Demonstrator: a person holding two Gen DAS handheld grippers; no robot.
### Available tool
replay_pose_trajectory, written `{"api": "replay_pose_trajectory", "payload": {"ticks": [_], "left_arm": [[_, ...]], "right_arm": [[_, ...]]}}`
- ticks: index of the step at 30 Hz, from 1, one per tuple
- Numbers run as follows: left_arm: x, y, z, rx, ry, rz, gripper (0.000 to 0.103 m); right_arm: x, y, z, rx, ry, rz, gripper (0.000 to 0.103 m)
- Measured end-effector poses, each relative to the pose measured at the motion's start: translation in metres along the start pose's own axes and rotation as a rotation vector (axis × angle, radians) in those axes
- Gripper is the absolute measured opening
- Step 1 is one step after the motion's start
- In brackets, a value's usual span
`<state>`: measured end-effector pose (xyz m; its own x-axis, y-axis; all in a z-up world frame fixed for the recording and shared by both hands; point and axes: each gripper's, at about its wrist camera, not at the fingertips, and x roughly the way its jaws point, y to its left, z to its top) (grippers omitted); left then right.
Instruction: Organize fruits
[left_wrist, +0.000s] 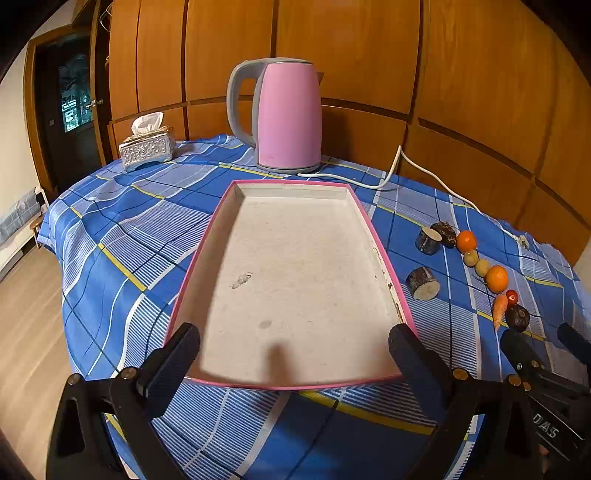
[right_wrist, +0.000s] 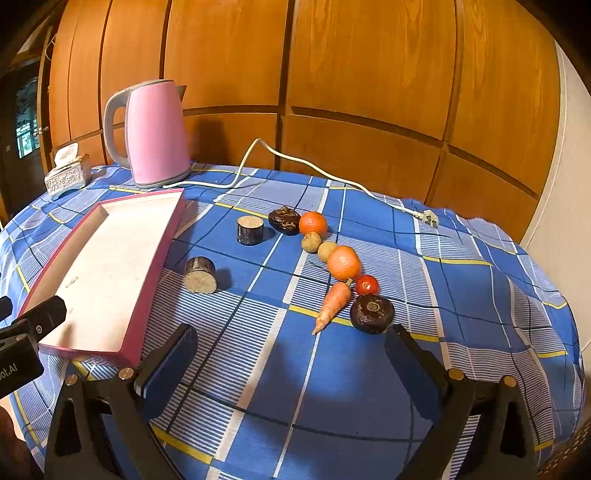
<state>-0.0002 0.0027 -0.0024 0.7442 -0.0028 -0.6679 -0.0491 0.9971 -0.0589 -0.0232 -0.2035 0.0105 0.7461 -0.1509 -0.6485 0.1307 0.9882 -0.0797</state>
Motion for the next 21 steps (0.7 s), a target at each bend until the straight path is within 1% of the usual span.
{"api": "replay_pose_trajectory", "payload": {"ticks": [21], "left_arm": [[-0.0018,0.0006,0.0007,-0.003,-0.004,0.0,0.103]], "right_arm": [[0.0001,-0.0006,0.0004,-0.002,-0.003,0.001,0.103]]}}
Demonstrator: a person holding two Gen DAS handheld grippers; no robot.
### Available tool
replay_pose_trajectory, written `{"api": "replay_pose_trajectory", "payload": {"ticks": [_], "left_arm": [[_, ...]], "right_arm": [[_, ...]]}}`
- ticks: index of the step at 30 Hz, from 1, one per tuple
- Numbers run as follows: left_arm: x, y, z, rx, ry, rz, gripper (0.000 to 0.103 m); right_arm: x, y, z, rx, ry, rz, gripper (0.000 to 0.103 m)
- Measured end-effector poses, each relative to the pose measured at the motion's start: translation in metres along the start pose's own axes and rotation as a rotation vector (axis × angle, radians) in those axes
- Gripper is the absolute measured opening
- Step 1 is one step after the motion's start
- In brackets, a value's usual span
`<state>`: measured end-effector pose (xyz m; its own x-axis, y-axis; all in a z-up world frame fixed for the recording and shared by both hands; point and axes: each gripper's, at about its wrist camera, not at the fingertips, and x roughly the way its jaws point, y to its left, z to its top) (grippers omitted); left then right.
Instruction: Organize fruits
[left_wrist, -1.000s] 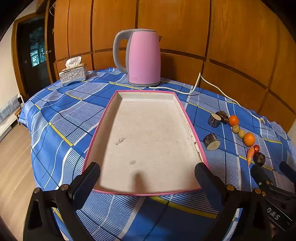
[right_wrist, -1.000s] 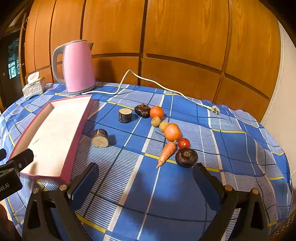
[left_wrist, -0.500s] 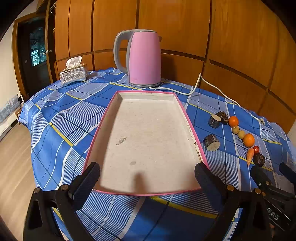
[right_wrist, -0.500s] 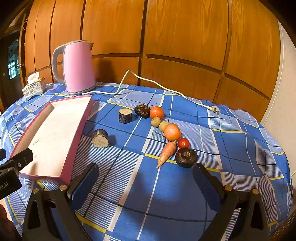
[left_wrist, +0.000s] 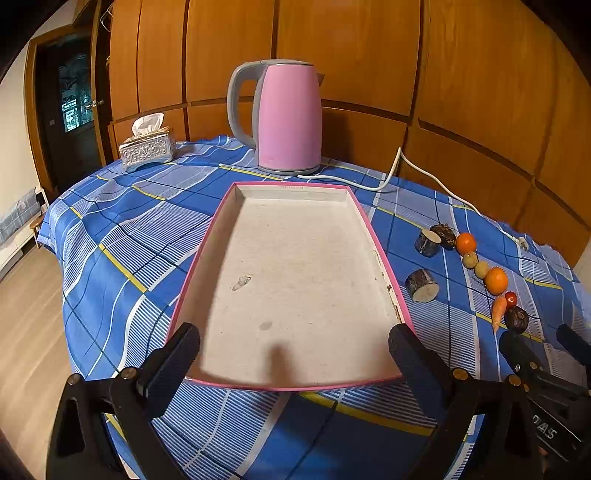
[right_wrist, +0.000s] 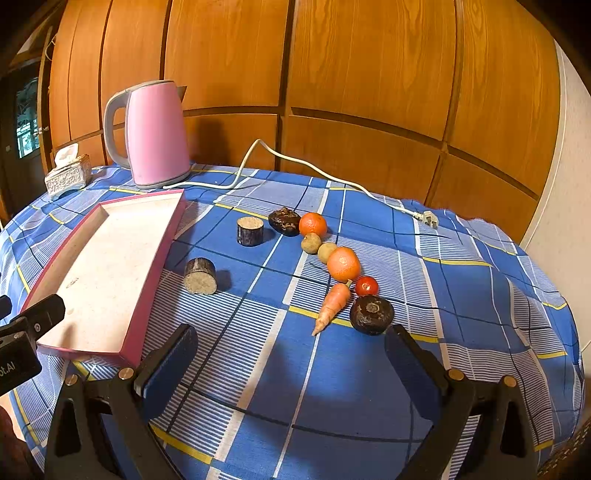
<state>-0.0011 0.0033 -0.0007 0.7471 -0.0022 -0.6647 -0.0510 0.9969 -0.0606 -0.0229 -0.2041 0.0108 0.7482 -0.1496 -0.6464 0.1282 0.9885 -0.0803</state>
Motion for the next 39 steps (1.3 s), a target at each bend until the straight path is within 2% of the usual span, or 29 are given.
{"api": "replay_pose_trajectory", "payload": {"ticks": [14,24,26,30,36,39], "left_arm": [[0.002,-0.001,-0.002,0.001,0.008,-0.004,0.103],[0.003,-0.003,-0.002,0.013,0.013,-0.02,0.103],[0.003,-0.005,-0.002,0.022,0.009,-0.059,0.103],[-0.001,-0.008,0.001,0.045,0.0,-0.185,0.103],[-0.003,-0.03,0.013,0.146,-0.011,-0.255,0.103],[0.002,-0.044,0.023,0.18,0.015,-0.312,0.103]], "right_arm": [[0.002,-0.001,-0.001,0.006,0.008,0.001,0.103],[0.014,-0.027,0.0,0.061,0.049,-0.019,0.102],[0.019,-0.042,0.0,0.089,0.054,-0.053,0.102],[0.036,-0.083,-0.001,0.164,0.078,-0.168,0.102],[0.062,-0.141,-0.008,0.305,0.123,-0.29,0.102],[0.069,-0.159,-0.012,0.344,0.139,-0.349,0.102]]}}
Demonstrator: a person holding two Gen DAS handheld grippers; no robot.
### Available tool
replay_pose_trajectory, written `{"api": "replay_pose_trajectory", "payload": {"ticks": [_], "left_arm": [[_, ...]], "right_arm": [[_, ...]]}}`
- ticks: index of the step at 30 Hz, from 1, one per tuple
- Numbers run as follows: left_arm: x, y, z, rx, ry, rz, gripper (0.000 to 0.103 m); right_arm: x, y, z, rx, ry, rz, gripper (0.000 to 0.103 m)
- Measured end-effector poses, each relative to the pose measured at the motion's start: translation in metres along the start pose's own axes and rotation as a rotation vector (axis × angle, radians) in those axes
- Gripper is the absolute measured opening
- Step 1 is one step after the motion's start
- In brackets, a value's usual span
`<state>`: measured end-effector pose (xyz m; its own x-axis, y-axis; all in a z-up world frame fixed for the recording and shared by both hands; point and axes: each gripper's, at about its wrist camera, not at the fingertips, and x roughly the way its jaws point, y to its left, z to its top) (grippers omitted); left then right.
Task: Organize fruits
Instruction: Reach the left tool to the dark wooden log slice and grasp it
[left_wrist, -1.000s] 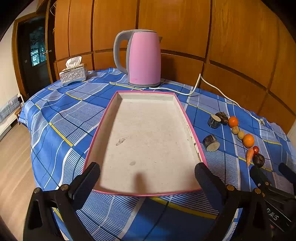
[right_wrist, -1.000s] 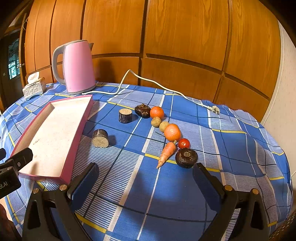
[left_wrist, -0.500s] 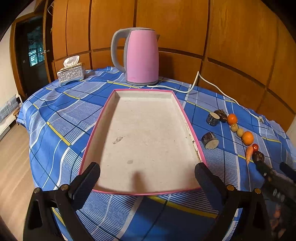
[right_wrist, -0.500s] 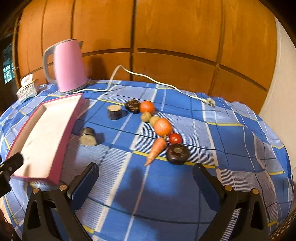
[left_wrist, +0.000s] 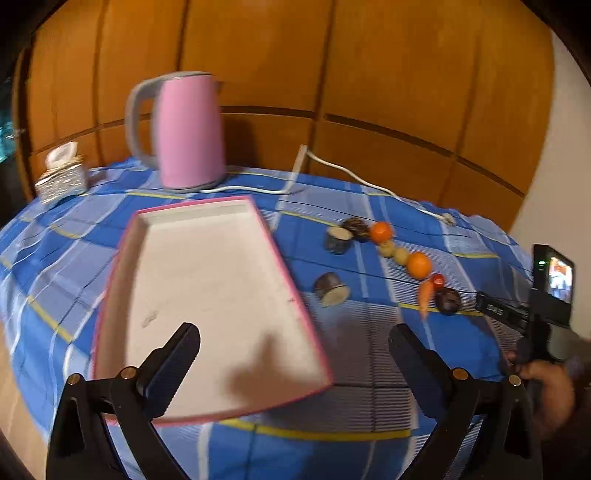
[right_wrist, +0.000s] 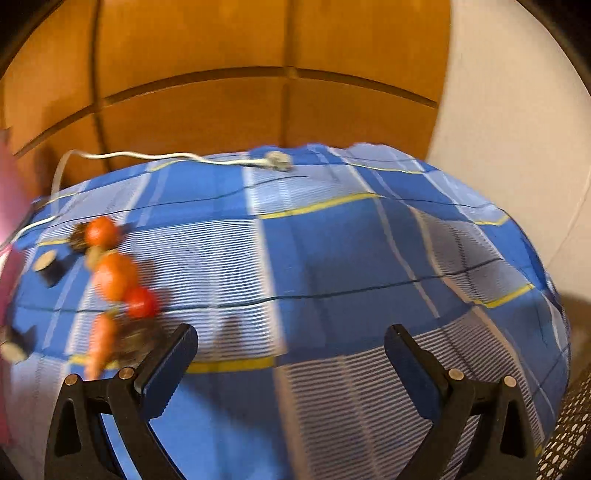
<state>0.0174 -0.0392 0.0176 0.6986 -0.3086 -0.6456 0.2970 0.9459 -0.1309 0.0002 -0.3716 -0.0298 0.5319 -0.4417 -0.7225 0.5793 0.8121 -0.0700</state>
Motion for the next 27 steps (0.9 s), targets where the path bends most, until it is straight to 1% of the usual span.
{"api": "replay_pose_trajectory", "payload": {"ticks": [2,3,6,7,8,11,12,13,14,16,18,23,24,25,26,27], "left_arm": [[0.007,-0.007,0.009,0.023,0.016,-0.045,0.103],[0.01,-0.011,0.013,0.034,0.026,-0.064,0.103],[0.022,-0.022,0.027,0.068,0.07,-0.123,0.1],[0.027,-0.025,0.031,0.074,0.094,-0.143,0.096],[0.035,-0.028,0.036,0.085,0.128,-0.158,0.089],[0.056,-0.04,0.046,0.156,0.21,-0.185,0.074],[0.064,-0.043,0.048,0.178,0.237,-0.197,0.072],[0.073,-0.046,0.05,0.209,0.269,-0.198,0.07],[0.084,-0.048,0.052,0.243,0.301,-0.194,0.065],[0.1,-0.05,0.053,0.293,0.351,-0.185,0.064],[0.114,-0.049,0.054,0.334,0.375,-0.152,0.063],[0.137,-0.047,0.05,0.397,0.428,-0.14,0.062],[0.142,-0.047,0.049,0.403,0.437,-0.133,0.058],[0.145,-0.046,0.047,0.408,0.452,-0.141,0.046],[0.148,-0.045,0.047,0.411,0.456,-0.138,0.041],[0.148,-0.045,0.045,0.411,0.453,-0.138,0.04]], "right_arm": [[0.01,-0.01,0.001,0.035,0.026,-0.019,0.102],[0.017,-0.016,0.001,0.058,0.058,-0.023,0.102],[0.028,-0.022,0.0,0.101,0.115,-0.003,0.102],[0.029,-0.022,-0.001,0.104,0.12,0.003,0.102],[0.028,-0.023,-0.001,0.105,0.117,0.005,0.102],[0.029,-0.022,-0.002,0.107,0.114,0.013,0.102],[0.028,-0.023,-0.002,0.109,0.112,0.016,0.102],[0.027,-0.023,-0.003,0.111,0.109,0.019,0.102],[0.027,-0.024,-0.003,0.115,0.107,0.022,0.102],[0.027,-0.024,-0.003,0.119,0.103,0.028,0.102],[0.028,-0.024,-0.003,0.122,0.101,0.033,0.103],[0.029,-0.024,-0.003,0.125,0.097,0.038,0.103],[0.029,-0.024,-0.003,0.125,0.098,0.037,0.103],[0.029,-0.024,-0.003,0.125,0.098,0.038,0.103],[0.029,-0.024,-0.003,0.126,0.097,0.038,0.103],[0.029,-0.024,-0.003,0.125,0.097,0.037,0.103]]}}
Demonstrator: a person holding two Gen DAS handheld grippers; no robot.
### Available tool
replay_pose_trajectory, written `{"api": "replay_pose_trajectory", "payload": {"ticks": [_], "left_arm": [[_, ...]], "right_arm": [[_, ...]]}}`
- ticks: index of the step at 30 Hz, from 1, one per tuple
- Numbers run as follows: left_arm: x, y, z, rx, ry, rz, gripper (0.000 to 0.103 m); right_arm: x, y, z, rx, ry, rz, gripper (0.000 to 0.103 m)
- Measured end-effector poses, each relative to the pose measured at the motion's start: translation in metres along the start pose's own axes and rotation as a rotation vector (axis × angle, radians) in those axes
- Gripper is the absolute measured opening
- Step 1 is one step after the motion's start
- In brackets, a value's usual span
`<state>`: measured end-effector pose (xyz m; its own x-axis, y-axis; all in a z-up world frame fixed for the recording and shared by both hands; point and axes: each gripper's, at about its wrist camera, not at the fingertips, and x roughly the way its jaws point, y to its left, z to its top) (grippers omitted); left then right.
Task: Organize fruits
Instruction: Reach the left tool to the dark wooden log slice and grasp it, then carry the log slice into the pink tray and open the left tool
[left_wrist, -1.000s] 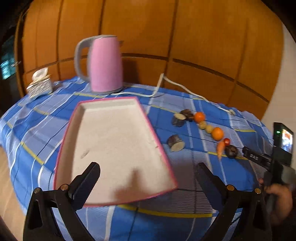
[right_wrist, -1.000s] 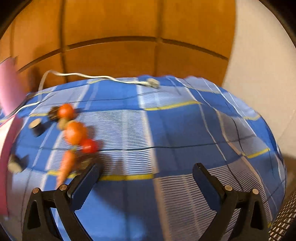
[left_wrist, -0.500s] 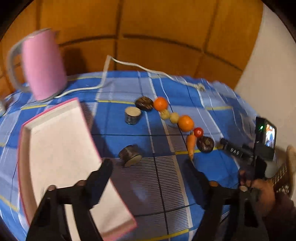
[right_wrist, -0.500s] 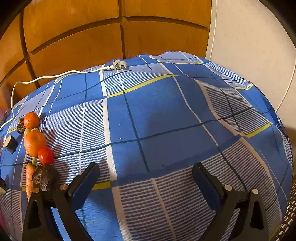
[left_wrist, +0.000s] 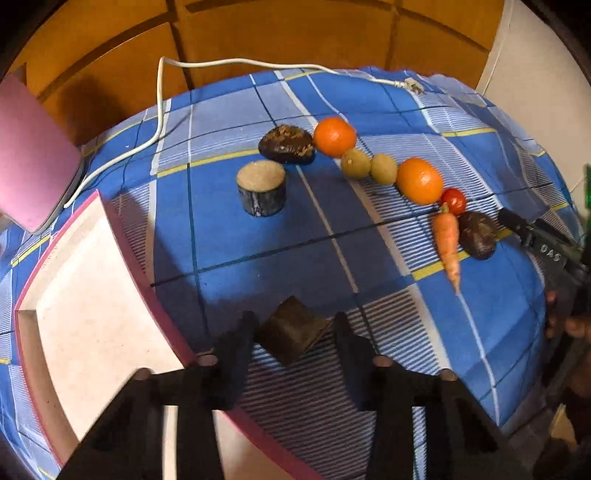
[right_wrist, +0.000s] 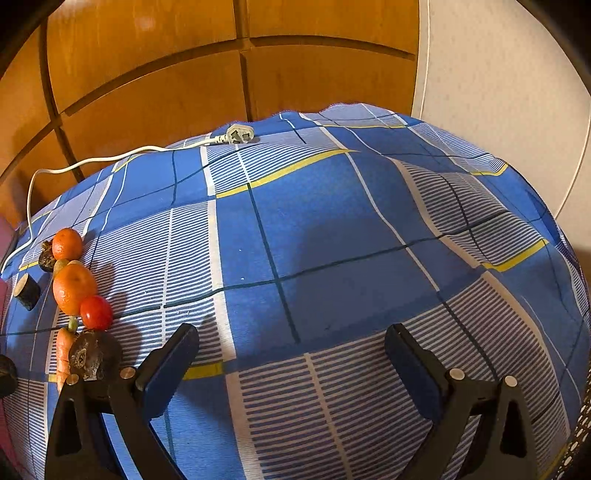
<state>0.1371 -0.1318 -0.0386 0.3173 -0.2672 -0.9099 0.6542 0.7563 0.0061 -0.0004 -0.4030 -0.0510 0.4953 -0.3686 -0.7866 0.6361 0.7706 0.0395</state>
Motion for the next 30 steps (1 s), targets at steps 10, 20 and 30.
{"api": "replay_pose_trajectory", "payload": {"ticks": [10,20,30], "left_arm": [[-0.012,-0.008,-0.019,-0.063,-0.124,0.004,0.04],[-0.065,-0.006,-0.046,-0.216,-0.268,-0.076,0.04],[-0.095,0.052,-0.096,-0.485,-0.33,0.003,0.04]], "right_arm": [[0.002,0.001,-0.001,-0.013,0.0,-0.014,0.103],[0.001,0.002,-0.001,-0.022,0.003,-0.018,0.103],[0.0,0.002,-0.003,-0.037,0.001,-0.015,0.103]]}}
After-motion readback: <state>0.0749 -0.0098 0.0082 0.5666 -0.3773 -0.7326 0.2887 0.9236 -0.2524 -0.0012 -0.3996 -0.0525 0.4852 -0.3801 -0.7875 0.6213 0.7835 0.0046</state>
